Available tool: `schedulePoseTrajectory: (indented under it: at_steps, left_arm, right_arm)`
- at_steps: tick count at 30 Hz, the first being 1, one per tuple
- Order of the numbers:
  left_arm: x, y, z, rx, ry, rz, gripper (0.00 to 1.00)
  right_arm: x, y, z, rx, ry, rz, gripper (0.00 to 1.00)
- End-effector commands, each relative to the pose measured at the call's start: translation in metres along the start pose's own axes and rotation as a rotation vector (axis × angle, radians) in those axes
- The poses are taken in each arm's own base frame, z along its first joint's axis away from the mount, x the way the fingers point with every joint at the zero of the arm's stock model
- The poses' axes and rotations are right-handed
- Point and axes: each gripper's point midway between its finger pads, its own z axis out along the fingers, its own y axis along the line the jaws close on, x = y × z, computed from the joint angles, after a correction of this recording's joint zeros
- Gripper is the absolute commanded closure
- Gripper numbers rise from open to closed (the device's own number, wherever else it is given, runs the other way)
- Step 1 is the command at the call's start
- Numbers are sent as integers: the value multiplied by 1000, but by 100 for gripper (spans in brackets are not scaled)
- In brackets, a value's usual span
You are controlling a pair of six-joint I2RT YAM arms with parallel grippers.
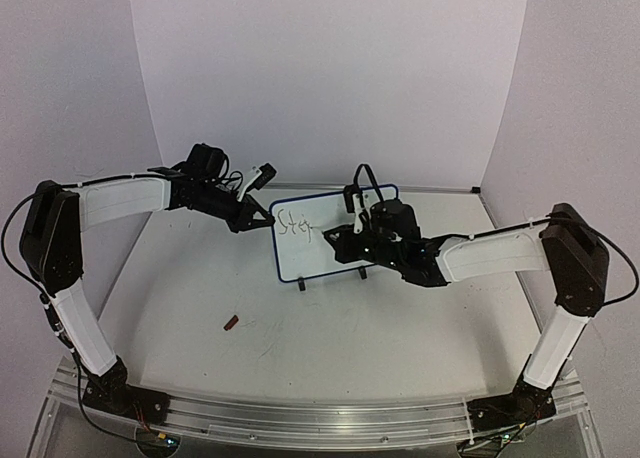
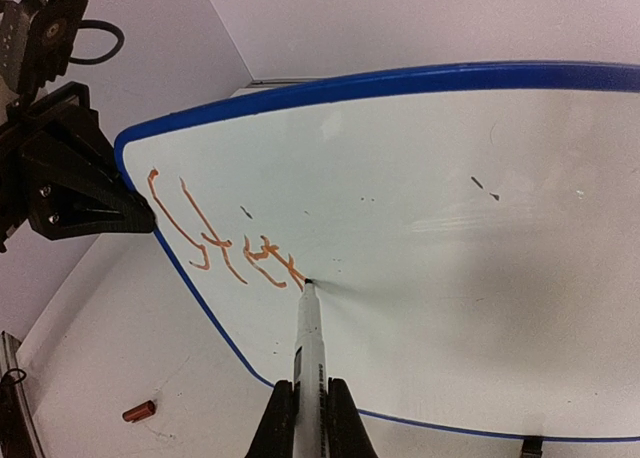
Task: Write a sentence on the whiteboard
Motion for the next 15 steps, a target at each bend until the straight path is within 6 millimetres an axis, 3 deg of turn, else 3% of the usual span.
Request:
schedulePoseTrajectory:
  at_steps: [1,15]
  left_arm:
    - [22,1,10,-5,84,-12,100]
    - [21,1,9,-7,83,-11,100]
  right_arm:
    - [-17,-7,-4,32,-52,10,100]
    - [-2,3,9,-37,7,17,100]
